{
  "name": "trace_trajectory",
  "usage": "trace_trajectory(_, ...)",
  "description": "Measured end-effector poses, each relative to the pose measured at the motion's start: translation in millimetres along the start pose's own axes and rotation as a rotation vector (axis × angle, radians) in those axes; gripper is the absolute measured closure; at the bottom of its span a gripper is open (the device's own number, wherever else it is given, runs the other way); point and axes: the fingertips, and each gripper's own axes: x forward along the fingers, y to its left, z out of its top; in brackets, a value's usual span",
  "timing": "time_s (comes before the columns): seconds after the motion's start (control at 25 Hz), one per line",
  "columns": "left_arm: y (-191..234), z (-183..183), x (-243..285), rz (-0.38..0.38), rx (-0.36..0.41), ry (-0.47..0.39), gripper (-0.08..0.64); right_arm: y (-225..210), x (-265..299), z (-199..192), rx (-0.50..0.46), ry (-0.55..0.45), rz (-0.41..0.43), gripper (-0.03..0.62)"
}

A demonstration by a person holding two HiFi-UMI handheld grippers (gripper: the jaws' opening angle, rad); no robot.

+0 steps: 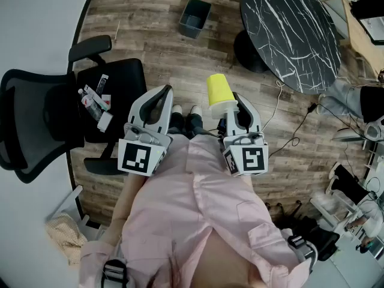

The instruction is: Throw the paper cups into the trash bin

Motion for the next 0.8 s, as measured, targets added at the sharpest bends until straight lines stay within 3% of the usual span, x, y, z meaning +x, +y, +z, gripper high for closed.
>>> trace_trajectory(0.12,-4.0,6.4,2.7,-0.001,-0.036,-0.004,0.544,-0.1,-0.3,-1.7,0.006,0.004,-0.002,0.549)
trace_trajectory(0.8,-14.7,6.9,6.8,0.012,-0.001,-0.008,0.545,-14.5,-11.5,0.6,0.011,-0.007,0.008,0.549)
